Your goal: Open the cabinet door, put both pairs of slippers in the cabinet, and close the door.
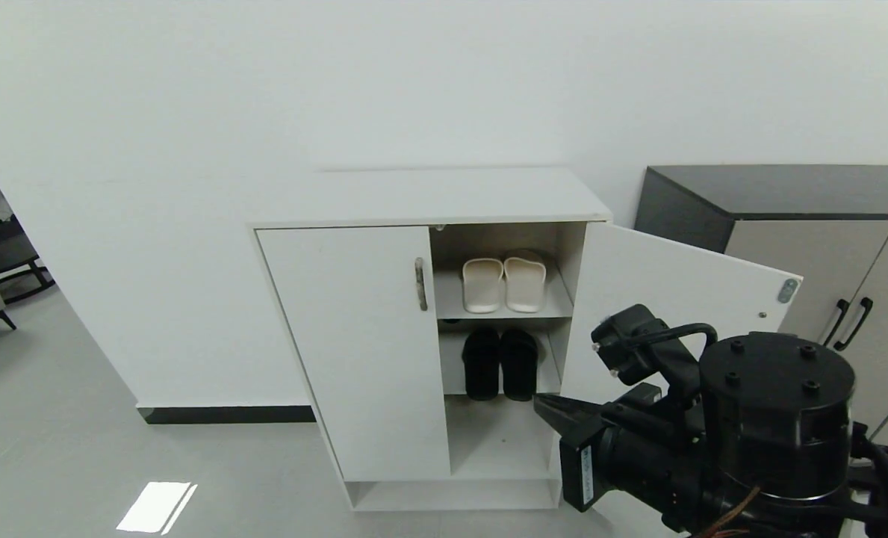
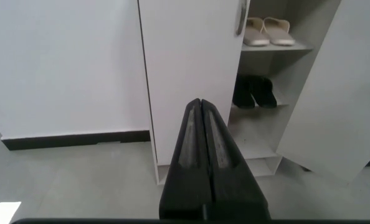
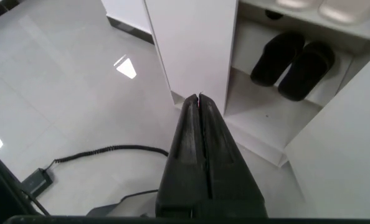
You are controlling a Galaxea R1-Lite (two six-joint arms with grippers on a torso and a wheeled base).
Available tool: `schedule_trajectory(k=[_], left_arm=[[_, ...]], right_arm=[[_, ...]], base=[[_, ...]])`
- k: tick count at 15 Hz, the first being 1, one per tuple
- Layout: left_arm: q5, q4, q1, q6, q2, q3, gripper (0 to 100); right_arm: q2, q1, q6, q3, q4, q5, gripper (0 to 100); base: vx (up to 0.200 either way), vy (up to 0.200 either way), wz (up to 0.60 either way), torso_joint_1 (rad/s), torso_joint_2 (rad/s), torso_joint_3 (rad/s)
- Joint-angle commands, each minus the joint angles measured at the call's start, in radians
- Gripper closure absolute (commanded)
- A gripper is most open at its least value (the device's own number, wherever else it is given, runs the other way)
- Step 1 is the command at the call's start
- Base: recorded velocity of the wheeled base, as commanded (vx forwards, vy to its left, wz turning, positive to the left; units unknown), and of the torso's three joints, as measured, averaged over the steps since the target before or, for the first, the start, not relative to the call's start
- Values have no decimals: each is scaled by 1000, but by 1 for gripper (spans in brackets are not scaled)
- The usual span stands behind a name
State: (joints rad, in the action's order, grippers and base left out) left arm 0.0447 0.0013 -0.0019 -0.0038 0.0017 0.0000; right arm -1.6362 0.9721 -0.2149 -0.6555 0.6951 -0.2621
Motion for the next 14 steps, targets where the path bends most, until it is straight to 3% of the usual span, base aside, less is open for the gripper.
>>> schedule_trajectory(k=[1, 14], left_arm=[[0, 0, 0, 1, 0, 0, 100], [0, 0, 0, -4, 0, 0, 100]], right_arm=[[-11, -4, 0, -12, 1, 0, 100], [-11, -12, 3, -6, 1, -2, 100]], base=[[0, 0, 0, 207, -496, -276], [0, 0, 0, 243, -532, -292]])
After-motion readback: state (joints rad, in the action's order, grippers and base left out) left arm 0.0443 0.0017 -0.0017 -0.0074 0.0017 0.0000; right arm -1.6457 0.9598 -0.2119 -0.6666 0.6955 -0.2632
